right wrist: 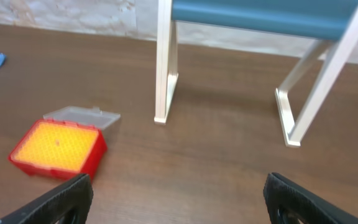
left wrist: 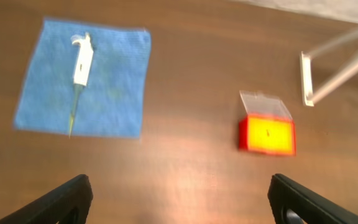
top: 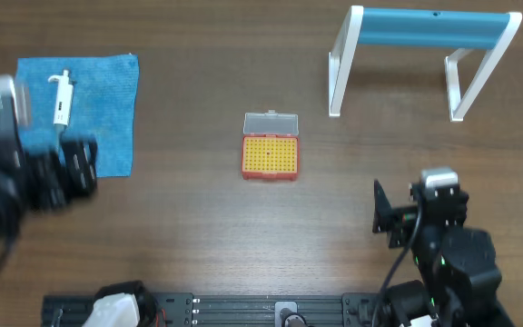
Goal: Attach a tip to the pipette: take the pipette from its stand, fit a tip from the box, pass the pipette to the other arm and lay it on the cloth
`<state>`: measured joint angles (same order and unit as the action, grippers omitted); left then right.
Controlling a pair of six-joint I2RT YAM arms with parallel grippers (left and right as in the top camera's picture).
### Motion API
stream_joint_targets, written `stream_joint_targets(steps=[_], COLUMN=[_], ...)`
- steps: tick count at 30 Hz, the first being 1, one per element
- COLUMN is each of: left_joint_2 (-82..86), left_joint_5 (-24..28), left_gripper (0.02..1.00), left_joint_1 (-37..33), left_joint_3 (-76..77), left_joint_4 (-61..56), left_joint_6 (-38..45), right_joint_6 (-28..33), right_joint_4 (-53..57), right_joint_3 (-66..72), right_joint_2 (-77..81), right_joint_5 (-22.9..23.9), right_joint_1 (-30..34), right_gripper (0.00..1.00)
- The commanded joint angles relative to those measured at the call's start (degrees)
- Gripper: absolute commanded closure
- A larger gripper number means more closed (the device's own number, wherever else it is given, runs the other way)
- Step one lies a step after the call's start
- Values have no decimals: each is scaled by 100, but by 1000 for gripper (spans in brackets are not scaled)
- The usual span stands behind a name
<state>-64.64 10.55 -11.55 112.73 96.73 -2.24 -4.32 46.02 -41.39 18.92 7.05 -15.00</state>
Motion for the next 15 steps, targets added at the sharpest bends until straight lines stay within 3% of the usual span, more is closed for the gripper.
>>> stream_joint_targets(steps=[1,4,5,15], left_joint_2=[1047,1582,1692,1676], left_joint_5=[66,66,66,63], left_gripper=[104,102,40,29], left_joint_1=[70,70,70,70], left_joint_3=[-1720,-2590,-2798,-3501], left_joint_4=[35,-66,-101,-549], left_joint_6=[-503,-503,-503,-501], right_joint_6=[140,20,-48,-225], right_joint_4=[374,472,511,1115], right_joint_3=[168,168,170,105], right_joint_2=[-949,-1729,-1915,-1650], right_joint_5=[286,280,284,258], right_joint_1=[-4,-4,-2,-7], right_gripper=[104,104,102,104])
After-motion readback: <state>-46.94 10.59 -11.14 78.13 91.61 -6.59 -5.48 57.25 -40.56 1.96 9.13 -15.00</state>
